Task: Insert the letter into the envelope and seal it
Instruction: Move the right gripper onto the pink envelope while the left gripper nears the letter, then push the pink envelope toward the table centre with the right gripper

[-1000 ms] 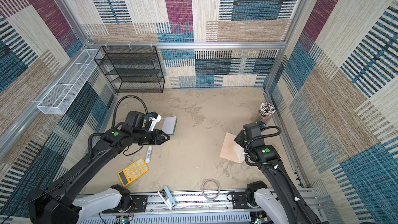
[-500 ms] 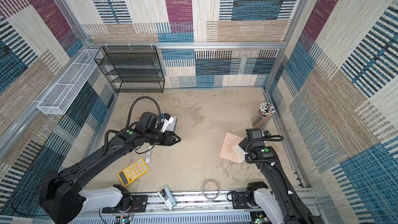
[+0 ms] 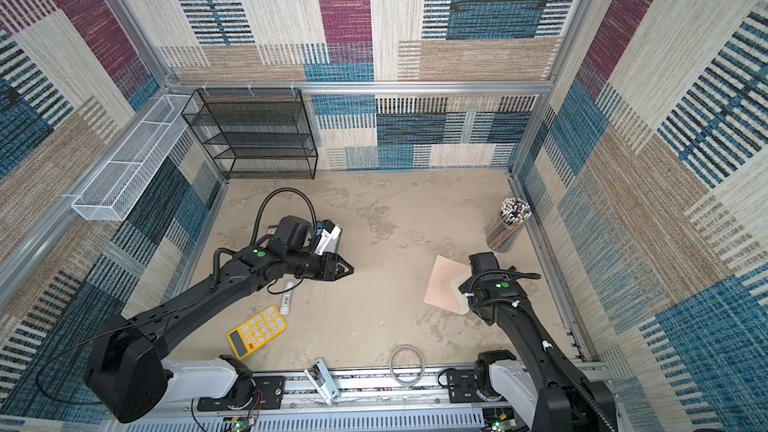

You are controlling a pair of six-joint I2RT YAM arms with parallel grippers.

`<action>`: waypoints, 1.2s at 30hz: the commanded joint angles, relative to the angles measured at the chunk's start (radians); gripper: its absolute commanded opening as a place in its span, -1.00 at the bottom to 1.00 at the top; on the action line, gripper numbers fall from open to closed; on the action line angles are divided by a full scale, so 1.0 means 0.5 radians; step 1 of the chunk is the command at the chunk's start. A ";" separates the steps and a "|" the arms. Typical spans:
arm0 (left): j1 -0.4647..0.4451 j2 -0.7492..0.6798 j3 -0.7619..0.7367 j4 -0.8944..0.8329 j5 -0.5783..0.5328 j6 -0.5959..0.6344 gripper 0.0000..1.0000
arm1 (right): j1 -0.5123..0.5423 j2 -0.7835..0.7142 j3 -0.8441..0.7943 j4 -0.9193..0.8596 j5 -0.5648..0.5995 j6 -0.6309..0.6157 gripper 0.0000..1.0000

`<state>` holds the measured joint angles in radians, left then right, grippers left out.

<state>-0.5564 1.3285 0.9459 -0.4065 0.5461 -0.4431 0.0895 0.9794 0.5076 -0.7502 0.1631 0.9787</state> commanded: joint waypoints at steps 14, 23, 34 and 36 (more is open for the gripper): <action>0.002 0.005 0.088 -0.109 0.106 0.163 -0.04 | -0.001 0.005 -0.096 0.314 -0.191 -0.183 -0.47; 0.005 -0.119 0.117 -0.267 -0.004 0.196 -0.03 | -0.001 0.001 -0.110 0.462 -0.302 -0.302 -0.87; 0.011 -0.417 0.110 -0.496 -0.235 0.173 -0.02 | 0.282 0.236 0.131 0.792 -0.618 -0.420 -1.00; 0.017 -0.476 0.103 -0.534 -0.300 0.161 -0.01 | 0.423 0.380 0.275 0.821 -0.602 -0.418 -1.00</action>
<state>-0.5518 1.1179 0.9985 -0.6243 0.4587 -0.3710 0.2409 1.1114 0.5831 -0.4309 -0.1108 0.7841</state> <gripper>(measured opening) 0.493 0.049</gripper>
